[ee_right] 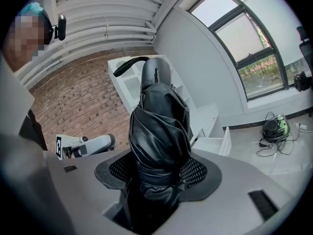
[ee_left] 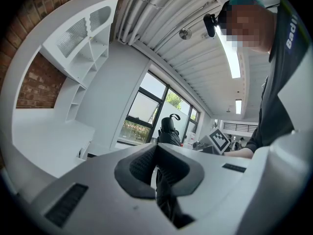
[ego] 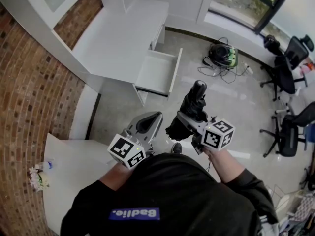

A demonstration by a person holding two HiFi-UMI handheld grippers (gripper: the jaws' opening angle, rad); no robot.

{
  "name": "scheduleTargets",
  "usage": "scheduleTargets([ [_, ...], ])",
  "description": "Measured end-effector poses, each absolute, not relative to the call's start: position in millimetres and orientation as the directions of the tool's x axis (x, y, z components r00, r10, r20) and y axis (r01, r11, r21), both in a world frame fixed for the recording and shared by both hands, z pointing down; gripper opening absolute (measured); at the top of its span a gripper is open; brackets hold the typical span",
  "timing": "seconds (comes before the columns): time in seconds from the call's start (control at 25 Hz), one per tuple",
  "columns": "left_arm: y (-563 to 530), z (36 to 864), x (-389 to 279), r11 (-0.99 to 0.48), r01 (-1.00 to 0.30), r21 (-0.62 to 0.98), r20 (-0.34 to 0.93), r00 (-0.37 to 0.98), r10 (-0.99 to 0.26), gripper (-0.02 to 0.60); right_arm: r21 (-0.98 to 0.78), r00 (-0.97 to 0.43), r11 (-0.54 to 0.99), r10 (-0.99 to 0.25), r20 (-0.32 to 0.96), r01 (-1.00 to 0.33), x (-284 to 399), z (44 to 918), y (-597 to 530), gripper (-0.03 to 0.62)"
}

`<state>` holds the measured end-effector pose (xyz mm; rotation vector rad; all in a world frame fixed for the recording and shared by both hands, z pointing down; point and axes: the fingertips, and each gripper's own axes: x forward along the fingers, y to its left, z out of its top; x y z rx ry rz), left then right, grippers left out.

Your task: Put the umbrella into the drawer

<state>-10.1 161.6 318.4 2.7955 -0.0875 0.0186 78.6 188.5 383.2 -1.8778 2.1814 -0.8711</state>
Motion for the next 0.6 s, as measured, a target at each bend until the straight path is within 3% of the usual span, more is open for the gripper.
scheduleTargets([
  [0.6, 113, 316, -76, -0.941, -0.08, 0.328, -0.009, 0.996, -0.088, 0.002, -0.505, -0.192, 0.032, -0.944, 0.269, -0.863, 37, 387, 130, 0.276],
])
